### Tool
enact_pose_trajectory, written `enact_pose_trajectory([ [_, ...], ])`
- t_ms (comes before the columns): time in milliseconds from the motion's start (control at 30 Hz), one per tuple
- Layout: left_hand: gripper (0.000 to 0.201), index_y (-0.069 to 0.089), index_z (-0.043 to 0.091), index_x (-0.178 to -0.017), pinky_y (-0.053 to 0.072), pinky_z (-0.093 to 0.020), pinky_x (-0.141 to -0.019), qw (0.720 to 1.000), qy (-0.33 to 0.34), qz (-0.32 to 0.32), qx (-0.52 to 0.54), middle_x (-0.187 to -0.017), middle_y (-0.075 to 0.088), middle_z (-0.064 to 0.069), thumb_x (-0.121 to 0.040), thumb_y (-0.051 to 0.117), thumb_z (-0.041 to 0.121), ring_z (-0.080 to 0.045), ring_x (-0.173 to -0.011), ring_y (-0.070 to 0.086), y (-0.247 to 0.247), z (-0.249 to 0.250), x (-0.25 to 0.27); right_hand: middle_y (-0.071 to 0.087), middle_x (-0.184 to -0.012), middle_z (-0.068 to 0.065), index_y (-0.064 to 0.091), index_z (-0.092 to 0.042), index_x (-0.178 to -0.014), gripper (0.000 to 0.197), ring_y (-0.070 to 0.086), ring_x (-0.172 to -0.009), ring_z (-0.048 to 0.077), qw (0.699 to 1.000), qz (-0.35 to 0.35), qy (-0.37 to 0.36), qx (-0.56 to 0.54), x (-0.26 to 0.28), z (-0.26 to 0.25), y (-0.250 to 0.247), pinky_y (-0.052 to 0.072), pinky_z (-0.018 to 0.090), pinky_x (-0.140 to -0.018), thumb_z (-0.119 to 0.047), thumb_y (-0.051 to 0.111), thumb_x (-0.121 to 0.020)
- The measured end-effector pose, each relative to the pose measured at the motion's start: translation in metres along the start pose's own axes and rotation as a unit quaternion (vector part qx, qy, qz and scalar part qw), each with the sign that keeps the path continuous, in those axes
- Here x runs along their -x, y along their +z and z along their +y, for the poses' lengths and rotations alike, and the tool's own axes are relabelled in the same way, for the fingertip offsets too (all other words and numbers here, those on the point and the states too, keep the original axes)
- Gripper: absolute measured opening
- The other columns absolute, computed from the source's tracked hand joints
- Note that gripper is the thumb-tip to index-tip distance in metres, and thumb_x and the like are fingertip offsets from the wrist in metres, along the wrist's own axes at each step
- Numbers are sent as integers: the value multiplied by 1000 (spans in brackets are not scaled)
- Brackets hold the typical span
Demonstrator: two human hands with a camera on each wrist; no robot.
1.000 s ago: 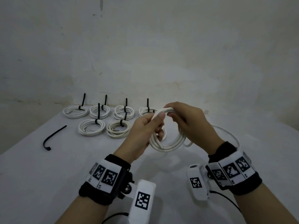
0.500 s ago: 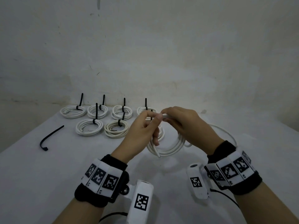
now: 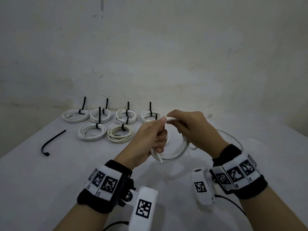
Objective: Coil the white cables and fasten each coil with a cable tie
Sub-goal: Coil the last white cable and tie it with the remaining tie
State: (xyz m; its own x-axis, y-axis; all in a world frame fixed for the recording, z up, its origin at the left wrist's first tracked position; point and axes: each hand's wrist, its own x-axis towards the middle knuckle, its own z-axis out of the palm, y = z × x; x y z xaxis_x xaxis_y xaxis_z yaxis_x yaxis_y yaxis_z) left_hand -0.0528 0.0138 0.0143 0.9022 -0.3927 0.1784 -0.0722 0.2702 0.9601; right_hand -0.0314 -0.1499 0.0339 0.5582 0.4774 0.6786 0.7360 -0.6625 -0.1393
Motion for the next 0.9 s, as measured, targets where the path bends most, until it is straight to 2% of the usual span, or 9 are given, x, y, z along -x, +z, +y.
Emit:
enact_pose_trajectory([
  [133, 38, 28, 18, -65, 23, -16, -35, 998, 13, 23, 57, -47, 20, 6, -100, 35, 32, -5, -37, 18, 1, -1, -2, 58, -62, -4, 64, -13, -98, 17, 53, -50, 2, 996, -17, 49, -76, 1, 1, -4, 37, 9, -50, -23, 51, -97],
  [200, 39, 27, 18, -65, 23, -16, -33, 993, 13, 49, 102, -46, 20, 6, -100, 34, 34, -4, -35, 19, -2, 1, -4, 60, -59, -5, 60, -20, -92, 18, 53, -41, 9, 987, -15, 91, -132, 6, 4, -9, 42, 16, -45, -29, 45, -97],
  [267, 41, 27, 17, -64, 22, -15, -32, 989, 11, 65, 133, -45, 20, 6, -100, 33, 36, -4, -34, 19, -6, 3, -6, 56, -53, -7, 58, -19, -84, 21, 52, -40, 11, 981, 7, 122, -151, 13, 12, -12, 43, 22, -46, -29, 44, -98],
  [400, 41, 28, 17, -64, 22, -14, -31, 979, 18, 81, 188, -43, 21, 7, -100, 33, 37, -3, -32, 20, -9, 4, -7, 58, -59, -8, 53, -13, -85, 20, 64, -62, 14, 970, 0, 171, -171, 25, 31, -12, 48, 34, -64, -25, 45, -99],
  [500, 42, 28, 19, -63, 22, -14, -30, 960, 41, 96, 261, -41, 23, 8, -99, 34, 38, -2, -31, 21, -13, 6, -9, 64, -74, -3, 48, -8, -91, 13, 68, -83, 15, 953, -28, 210, -217, 36, 42, -11, 50, 31, -77, -19, 46, -98],
  [567, 42, 29, 19, -62, 21, -13, -30, 948, 57, 113, 292, -40, 23, 8, -100, 32, 38, -2, -30, 21, -18, 7, -11, 61, -79, 6, 43, -13, -94, 5, 69, -84, 13, 951, -24, 212, -225, 41, 45, -10, 50, 29, -77, -12, 45, -98],
  [667, 43, 29, 19, -62, 22, -14, -29, 932, 73, 131, 331, -39, 24, 8, -100, 32, 40, -2, -29, 22, -23, 6, -13, 61, -73, 4, 37, -26, -90, 22, 66, -73, 11, 964, 6, 193, -184, 41, 43, -11, 50, 26, -71, -6, 43, -98],
  [767, 43, 30, 19, -63, 22, -14, -30, 921, 86, 145, 352, -39, 24, 8, -100, 32, 41, -2, -29, 23, -25, 7, -14, 61, -71, 2, 37, -34, -92, 28, 64, -67, 11, 977, -6, 163, -139, 40, 43, -12, 51, 30, -66, -7, 44, -97],
  [900, 43, 31, 19, -63, 22, -13, -31, 907, 116, 163, 371, -39, 24, 8, -100, 32, 39, -3, -29, 23, -30, 11, -13, 58, -81, -6, 35, -43, -109, 43, 62, -77, 3, 988, -64, 135, -50, 47, 51, -11, 47, 15, -63, -4, 45, -96],
])
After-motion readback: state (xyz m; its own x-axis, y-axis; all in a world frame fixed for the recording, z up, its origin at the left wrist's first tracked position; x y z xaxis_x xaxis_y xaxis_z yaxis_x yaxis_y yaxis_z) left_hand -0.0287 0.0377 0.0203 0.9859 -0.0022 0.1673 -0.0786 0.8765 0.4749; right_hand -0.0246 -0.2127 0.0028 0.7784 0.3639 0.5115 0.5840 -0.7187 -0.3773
